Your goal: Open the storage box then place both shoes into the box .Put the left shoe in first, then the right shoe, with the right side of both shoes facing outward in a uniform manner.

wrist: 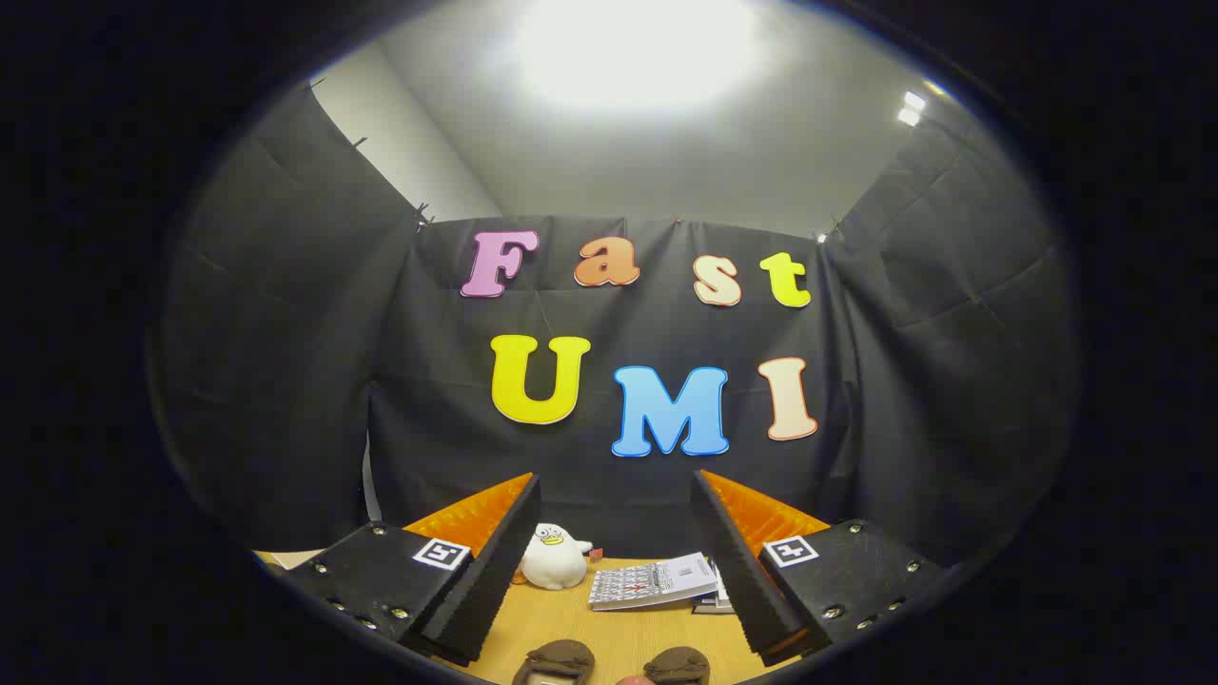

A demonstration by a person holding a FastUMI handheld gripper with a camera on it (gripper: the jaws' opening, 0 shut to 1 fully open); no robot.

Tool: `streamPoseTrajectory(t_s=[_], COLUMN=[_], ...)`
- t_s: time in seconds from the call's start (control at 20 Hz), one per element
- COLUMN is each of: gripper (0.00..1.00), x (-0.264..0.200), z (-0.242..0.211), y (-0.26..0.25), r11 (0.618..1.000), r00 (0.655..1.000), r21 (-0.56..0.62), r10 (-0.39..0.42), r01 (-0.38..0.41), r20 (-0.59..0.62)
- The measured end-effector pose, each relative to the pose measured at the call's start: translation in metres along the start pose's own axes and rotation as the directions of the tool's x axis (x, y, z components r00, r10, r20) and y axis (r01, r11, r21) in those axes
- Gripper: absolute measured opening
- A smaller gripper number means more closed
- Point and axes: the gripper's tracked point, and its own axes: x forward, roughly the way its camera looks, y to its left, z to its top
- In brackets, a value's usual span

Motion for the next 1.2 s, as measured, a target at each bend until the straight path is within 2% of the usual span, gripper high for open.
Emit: streamPoseTrajectory(t_s=[0.9, 1.05, 1.2], gripper=[0.97, 0.96, 0.97], x=[-0.007, -0.005, -0.005], z=[-0.015, -0.023, -0.039], y=[-0.007, -0.004, 0.004], r11=[0.998, 0.993, 0.977], r00=[1.0, 0.999, 0.996], r21=[0.065, 0.115, 0.213], r10=[-0.022, -0.006, 0.045], r01=[0.023, 0.01, -0.027], r20=[-0.021, -0.037, -0.081])
